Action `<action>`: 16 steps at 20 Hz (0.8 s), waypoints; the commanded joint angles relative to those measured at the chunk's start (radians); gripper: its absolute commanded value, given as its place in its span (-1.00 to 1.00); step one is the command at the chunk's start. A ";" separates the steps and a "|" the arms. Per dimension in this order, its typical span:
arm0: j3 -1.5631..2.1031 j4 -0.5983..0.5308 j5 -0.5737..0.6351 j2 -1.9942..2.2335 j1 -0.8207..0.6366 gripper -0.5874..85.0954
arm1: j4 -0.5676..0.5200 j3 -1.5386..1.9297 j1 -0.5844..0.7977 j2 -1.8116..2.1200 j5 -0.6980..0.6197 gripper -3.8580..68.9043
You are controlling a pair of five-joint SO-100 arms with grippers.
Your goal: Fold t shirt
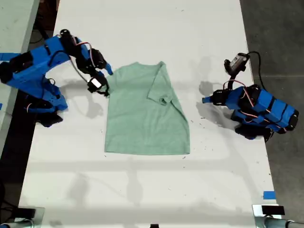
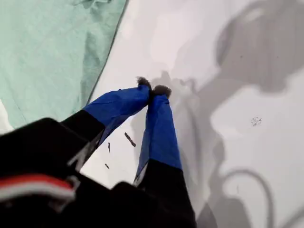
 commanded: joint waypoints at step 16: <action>0.413 -0.365 0.109 -0.155 -0.241 -0.51 | 0.005 0.055 0.000 0.017 0.005 -0.83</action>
